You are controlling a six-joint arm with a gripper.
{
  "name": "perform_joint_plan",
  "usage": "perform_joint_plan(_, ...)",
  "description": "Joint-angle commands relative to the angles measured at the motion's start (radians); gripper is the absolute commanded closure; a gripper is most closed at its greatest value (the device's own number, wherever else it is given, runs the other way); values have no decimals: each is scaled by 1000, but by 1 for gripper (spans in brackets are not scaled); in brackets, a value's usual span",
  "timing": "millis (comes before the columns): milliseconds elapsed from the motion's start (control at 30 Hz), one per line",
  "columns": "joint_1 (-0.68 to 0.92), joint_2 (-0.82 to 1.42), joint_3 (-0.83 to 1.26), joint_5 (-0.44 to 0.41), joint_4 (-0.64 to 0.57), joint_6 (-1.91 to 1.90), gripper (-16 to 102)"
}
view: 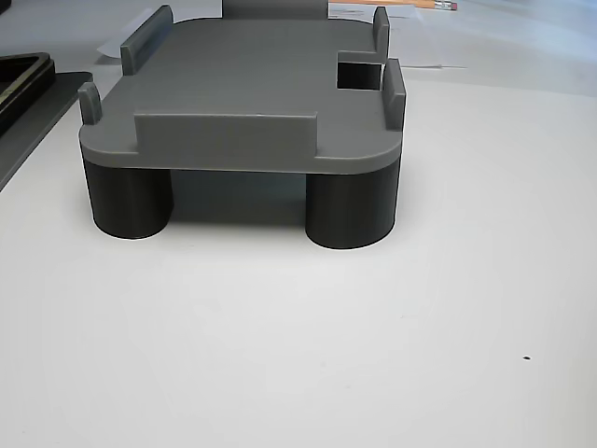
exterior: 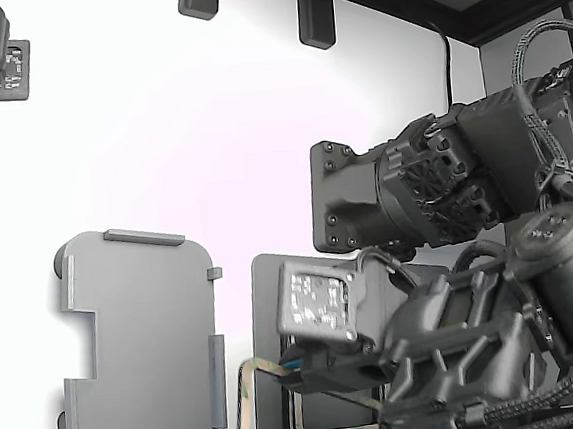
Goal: Move top rectangular frame to the holder.
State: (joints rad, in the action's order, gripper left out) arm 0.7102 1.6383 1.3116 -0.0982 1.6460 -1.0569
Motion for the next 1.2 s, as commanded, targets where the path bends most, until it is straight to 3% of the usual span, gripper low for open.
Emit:
perform_joint_plan(0,-77,26,-20,-34,9,-196,96)
perform_joint_plan(367,-192,-186,-198,-46,9,-693,96)
perform_joint_plan(633,-186,-193,-104,5,9,-1026,96)
perform_joint_plan(1167,-212,-210,-6,26,11,-1075,96)
